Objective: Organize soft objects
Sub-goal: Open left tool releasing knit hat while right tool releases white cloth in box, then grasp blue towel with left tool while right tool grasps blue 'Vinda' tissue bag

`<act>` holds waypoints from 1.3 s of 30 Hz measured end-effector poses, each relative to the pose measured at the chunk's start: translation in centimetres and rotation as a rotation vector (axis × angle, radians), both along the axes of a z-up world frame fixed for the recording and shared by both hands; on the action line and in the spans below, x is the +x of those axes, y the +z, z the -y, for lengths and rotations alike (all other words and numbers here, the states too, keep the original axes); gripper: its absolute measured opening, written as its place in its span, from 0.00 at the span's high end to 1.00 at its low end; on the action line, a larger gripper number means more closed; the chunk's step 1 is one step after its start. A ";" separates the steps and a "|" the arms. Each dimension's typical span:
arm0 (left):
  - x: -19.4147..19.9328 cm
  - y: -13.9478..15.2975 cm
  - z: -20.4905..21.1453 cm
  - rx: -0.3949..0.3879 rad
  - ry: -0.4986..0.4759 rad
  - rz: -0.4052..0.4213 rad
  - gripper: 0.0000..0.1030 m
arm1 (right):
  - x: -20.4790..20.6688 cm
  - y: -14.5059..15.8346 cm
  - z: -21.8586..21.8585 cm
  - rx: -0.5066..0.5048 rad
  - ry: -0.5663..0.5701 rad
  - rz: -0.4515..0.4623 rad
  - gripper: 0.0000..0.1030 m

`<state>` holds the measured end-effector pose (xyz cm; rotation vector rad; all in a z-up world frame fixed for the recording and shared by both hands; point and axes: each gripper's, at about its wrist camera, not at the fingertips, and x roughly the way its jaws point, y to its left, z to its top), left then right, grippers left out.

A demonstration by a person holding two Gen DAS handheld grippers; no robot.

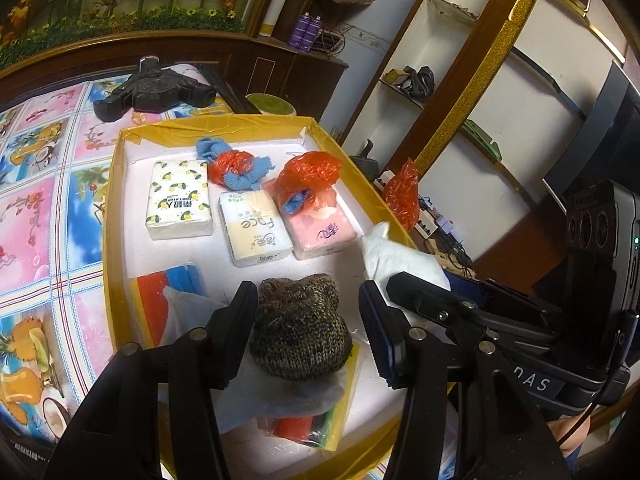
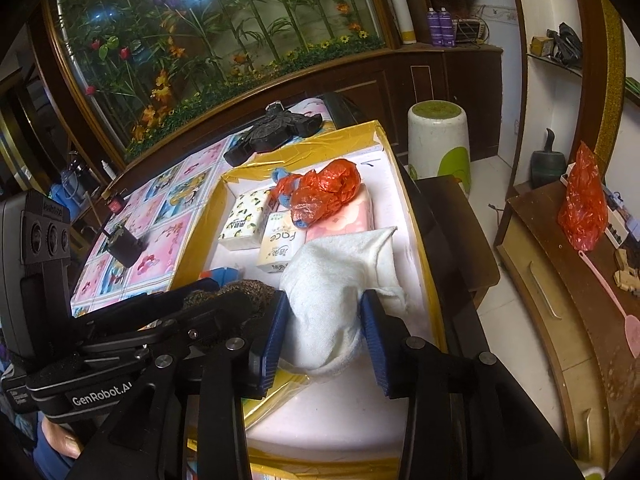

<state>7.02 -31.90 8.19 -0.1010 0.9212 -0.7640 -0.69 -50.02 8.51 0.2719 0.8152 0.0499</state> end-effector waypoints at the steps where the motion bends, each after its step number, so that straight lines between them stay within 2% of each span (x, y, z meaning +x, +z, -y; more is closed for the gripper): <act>1: -0.1 0.3 0.0 -0.003 -0.002 0.002 0.51 | -0.2 0.2 0.0 -0.003 -0.001 0.005 0.62; 10: -1.2 1.7 -0.7 -0.021 0.006 0.014 0.46 | -2.7 2.1 -0.6 -0.044 -0.015 0.057 0.52; 16: -2.2 2.5 -1.4 -0.019 0.001 0.037 0.46 | -4.3 2.9 -1.2 -0.065 -0.011 0.082 0.50; 25: -2.6 2.5 -2.5 -0.044 -0.008 0.003 0.44 | -5.9 3.6 -2.3 -0.077 -0.014 0.105 0.45; 39: -5.0 3.7 -7.9 -0.074 0.015 0.035 0.44 | -6.2 3.7 -5.2 -0.102 0.020 0.102 0.42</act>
